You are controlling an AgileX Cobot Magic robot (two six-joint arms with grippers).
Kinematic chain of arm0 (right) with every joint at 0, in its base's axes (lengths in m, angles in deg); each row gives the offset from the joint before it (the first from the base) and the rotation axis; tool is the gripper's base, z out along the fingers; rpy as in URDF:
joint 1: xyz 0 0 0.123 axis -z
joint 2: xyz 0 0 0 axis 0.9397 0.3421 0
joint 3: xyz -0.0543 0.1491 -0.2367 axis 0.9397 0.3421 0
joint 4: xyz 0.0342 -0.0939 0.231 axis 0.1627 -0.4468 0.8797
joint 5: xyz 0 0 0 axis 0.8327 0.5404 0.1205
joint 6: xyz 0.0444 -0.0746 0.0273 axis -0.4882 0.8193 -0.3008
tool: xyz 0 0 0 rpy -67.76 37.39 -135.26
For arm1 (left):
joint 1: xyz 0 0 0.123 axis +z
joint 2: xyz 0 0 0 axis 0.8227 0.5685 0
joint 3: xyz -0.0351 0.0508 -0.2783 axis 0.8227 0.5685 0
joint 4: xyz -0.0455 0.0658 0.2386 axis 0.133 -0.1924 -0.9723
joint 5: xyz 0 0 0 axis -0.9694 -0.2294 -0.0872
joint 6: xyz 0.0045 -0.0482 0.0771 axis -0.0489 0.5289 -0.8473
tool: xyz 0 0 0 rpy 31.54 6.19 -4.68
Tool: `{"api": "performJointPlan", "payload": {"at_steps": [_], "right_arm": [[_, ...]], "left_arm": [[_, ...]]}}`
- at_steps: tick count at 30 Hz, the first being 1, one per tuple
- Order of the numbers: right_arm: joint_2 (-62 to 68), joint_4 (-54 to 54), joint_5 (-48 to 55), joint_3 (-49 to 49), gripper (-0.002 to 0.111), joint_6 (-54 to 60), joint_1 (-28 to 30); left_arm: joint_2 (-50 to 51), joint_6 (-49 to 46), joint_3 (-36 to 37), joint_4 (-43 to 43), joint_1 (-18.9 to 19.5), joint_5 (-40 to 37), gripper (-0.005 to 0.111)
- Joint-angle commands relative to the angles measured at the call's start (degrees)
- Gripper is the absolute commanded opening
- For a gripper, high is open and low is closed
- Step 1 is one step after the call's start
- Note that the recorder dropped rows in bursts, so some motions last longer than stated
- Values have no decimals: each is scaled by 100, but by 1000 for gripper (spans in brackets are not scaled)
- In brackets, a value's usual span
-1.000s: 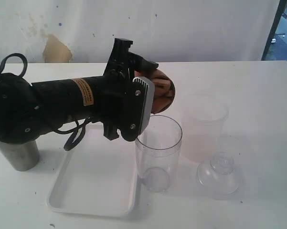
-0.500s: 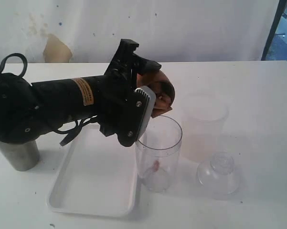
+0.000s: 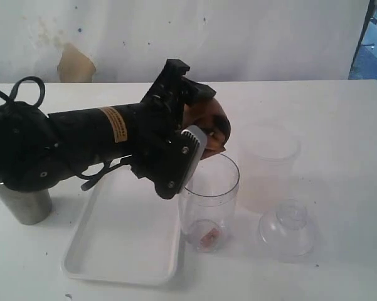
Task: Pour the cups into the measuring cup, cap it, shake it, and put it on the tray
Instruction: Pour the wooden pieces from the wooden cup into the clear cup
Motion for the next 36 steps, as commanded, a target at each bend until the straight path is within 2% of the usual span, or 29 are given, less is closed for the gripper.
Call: {"api": "performJointPlan", "payload": {"at_steps": [1,7,20,24,36], "right_arm": [[-31,1,-73,15,0,-14,-20],[-31,1,-73,15,0,-14,-20],[-31,1,-73,15,0,-14,-20],[-31,1,-73,15,0,-14,-20],[-31,1,-73,15,0,-14,-20]], "left_arm": [[-39,-317,-15,200,-24,427,0],[-39,-999,-15,850,-24,416,0],[-39,-1011,-15,850,-24,340,0],[-39,-1467,-15,850,-24,340,0],[-39,-1655,-15,850,-24,351,0]]}}
